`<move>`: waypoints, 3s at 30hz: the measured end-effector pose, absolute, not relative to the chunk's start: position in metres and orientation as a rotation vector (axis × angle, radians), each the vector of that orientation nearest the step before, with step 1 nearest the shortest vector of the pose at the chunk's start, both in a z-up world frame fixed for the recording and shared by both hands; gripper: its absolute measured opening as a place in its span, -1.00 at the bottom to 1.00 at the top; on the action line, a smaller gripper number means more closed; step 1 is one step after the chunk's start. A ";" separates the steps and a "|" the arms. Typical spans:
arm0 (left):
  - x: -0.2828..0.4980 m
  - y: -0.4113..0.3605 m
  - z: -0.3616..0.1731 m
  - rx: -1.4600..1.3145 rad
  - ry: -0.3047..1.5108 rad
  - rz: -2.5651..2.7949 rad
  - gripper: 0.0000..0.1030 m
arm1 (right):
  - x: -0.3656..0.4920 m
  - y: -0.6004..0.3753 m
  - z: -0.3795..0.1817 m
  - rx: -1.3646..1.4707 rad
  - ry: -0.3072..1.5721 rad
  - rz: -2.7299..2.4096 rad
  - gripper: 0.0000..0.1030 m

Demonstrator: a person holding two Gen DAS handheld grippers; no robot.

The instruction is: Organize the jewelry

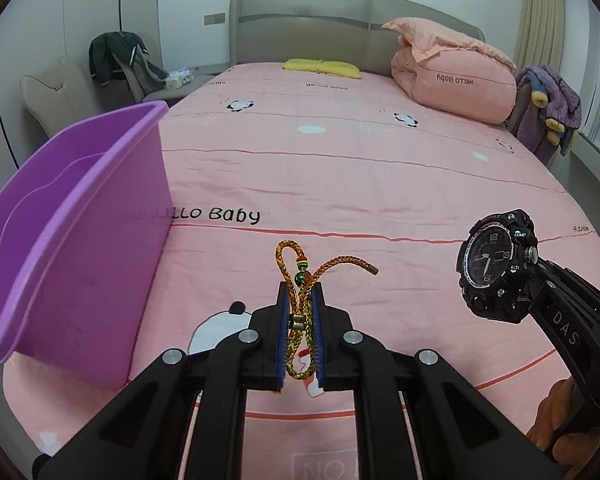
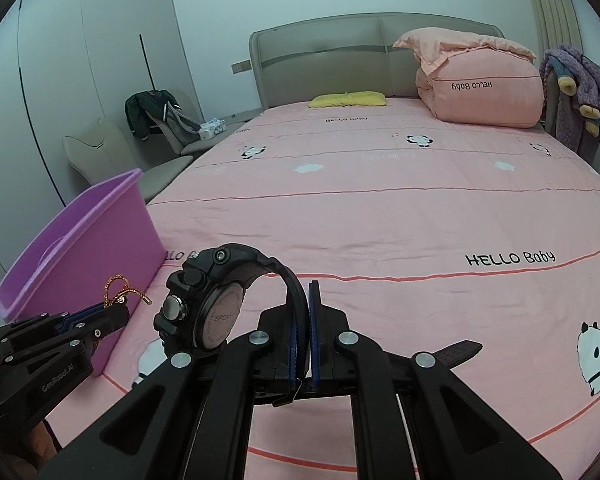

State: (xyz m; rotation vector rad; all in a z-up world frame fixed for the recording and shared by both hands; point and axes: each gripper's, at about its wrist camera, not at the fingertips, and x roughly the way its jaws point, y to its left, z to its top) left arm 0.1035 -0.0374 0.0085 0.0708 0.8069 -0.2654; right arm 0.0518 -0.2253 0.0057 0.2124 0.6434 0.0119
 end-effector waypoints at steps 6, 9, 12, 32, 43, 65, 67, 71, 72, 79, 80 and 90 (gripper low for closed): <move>0.087 0.005 0.045 0.046 0.745 -0.246 -0.79 | 0.040 -0.186 0.040 0.195 0.602 0.072 -0.90; 0.083 0.031 0.062 0.025 0.720 -0.238 -0.79 | 0.040 -0.159 0.056 0.185 0.589 0.103 -0.90; 0.080 0.056 0.077 0.039 0.682 -0.208 -0.79 | 0.043 -0.130 0.072 0.166 0.573 0.139 -0.90; 0.129 0.213 0.081 -0.026 0.696 -0.015 -0.79 | 0.135 0.055 0.093 0.034 0.676 0.345 -0.87; 0.159 0.251 0.046 -0.067 0.831 0.036 -0.79 | 0.187 0.118 0.066 -0.097 0.816 0.370 -0.82; 0.144 0.273 0.057 -0.120 0.848 0.188 0.81 | 0.177 0.112 0.069 -0.142 0.824 0.334 0.21; 0.141 0.269 0.060 -0.120 0.846 0.184 0.82 | 0.172 0.109 0.072 -0.133 0.820 0.335 0.21; 0.136 0.266 0.065 -0.119 0.846 0.182 0.85 | 0.165 0.101 0.077 -0.118 0.816 0.334 0.21; 0.135 0.265 0.067 -0.120 0.847 0.181 0.85 | 0.162 0.099 0.078 -0.112 0.816 0.333 0.22; 0.129 0.259 0.071 -0.119 0.846 0.182 0.86 | 0.148 0.084 0.080 -0.067 0.826 0.320 0.24; 0.128 0.256 0.072 -0.117 0.849 0.183 0.86 | 0.148 0.082 0.080 -0.062 0.829 0.318 0.24; 0.117 0.238 0.083 -0.083 0.848 0.182 0.88 | 0.134 0.060 0.082 -0.019 0.850 0.293 0.28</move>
